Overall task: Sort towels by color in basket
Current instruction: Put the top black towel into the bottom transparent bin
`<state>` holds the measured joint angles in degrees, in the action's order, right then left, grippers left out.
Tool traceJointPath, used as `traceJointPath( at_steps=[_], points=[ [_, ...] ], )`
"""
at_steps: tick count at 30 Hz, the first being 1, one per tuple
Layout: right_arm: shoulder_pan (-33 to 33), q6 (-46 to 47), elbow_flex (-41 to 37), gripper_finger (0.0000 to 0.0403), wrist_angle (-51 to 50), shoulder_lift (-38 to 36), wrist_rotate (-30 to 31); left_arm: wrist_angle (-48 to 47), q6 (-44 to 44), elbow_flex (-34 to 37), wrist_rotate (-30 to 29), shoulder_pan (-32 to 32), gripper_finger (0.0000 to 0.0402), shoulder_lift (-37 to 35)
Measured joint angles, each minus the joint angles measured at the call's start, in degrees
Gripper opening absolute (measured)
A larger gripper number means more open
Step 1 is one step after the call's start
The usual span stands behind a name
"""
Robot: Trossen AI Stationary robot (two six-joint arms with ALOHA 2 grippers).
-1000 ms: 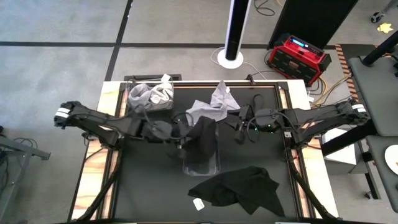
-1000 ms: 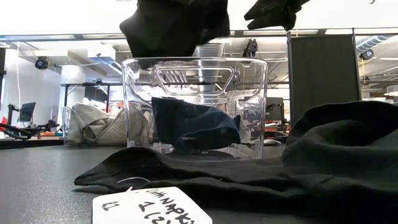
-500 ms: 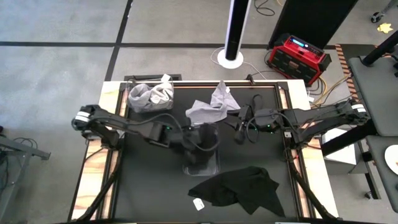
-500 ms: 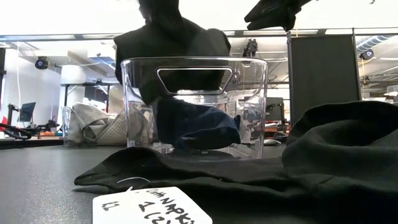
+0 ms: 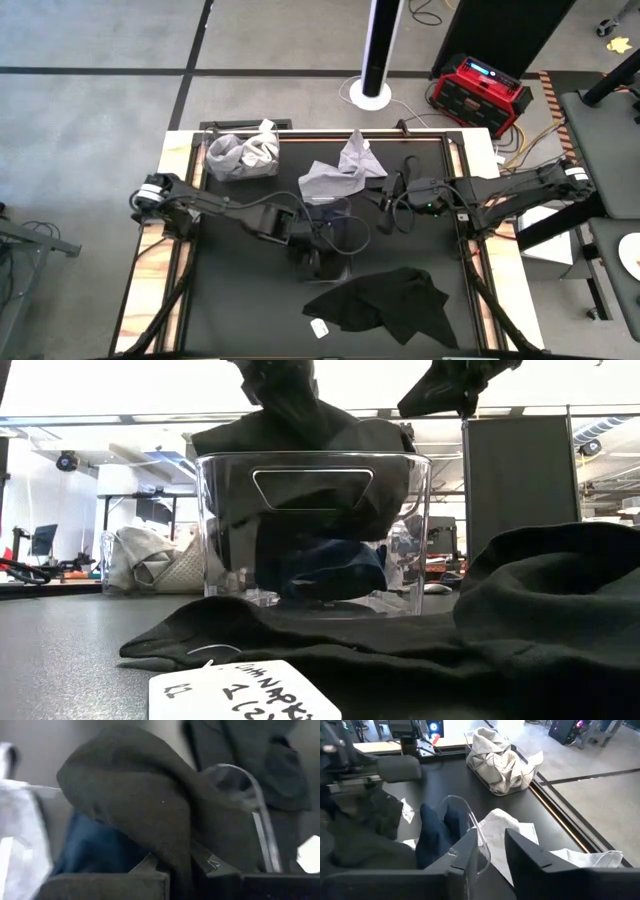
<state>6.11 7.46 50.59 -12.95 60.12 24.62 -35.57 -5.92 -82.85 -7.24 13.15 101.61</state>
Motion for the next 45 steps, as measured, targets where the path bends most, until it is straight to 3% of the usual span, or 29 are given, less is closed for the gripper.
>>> traceJointPath(
  at_steps=[4,12,17,39,45],
  points=[
    [0.0,0.0,-0.3,0.0068,0.0,0.0,0.0,-0.9,0.2,0.0,5.2,0.2,0.0,0.5],
    [0.0,0.0,-0.3,0.004,0.4,0.0,-0.1,-2.7,0.9,0.1,6.9,0.6,0.0,0.6],
    [0.0,0.0,-0.3,0.0034,0.7,0.0,-0.1,-1.5,1.2,1.0,11.1,0.5,0.0,0.6],
    [0.0,-0.6,-1.2,0.0033,3.0,-0.1,-0.1,10.1,1.3,10.6,11.3,-0.8,0.0,0.6],
    [0.0,-0.6,-1.2,0.0034,3.0,-0.1,-0.1,10.3,0.7,9.7,11.1,-0.8,0.0,1.1]
  ],
)
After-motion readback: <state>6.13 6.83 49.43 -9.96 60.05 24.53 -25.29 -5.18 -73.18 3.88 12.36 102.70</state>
